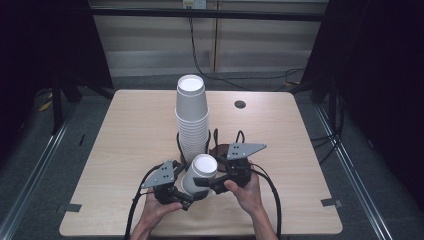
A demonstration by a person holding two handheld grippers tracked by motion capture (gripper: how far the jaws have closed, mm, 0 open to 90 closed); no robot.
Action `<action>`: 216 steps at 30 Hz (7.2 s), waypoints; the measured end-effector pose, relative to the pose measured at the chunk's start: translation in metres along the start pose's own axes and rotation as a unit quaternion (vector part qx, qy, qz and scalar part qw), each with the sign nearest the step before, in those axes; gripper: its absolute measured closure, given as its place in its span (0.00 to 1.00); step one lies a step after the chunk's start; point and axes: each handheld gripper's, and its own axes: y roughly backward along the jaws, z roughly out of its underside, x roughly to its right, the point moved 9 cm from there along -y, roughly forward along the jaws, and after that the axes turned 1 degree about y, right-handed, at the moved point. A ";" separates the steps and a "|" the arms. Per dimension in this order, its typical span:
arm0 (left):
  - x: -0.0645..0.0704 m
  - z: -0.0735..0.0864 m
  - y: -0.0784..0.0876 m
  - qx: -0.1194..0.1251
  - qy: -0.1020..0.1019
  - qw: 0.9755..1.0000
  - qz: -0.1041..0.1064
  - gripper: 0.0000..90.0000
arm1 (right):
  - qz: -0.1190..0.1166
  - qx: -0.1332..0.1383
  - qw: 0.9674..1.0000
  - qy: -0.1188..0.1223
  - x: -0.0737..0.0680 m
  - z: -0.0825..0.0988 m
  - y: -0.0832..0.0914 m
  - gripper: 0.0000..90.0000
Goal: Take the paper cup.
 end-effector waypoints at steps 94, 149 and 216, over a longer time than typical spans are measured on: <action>-0.002 0.025 0.008 -0.387 -0.095 0.916 0.030 0.20 | 0.009 -0.267 0.962 0.055 0.011 0.058 0.026 0.16; 0.021 0.033 -0.015 -0.404 -0.141 0.901 0.066 0.19 | -0.058 -0.316 0.947 0.033 0.001 0.072 0.018 0.27; -0.010 0.008 0.046 -0.066 0.004 0.998 -0.020 0.17 | 0.002 -0.114 0.993 -0.025 0.024 0.060 0.026 0.27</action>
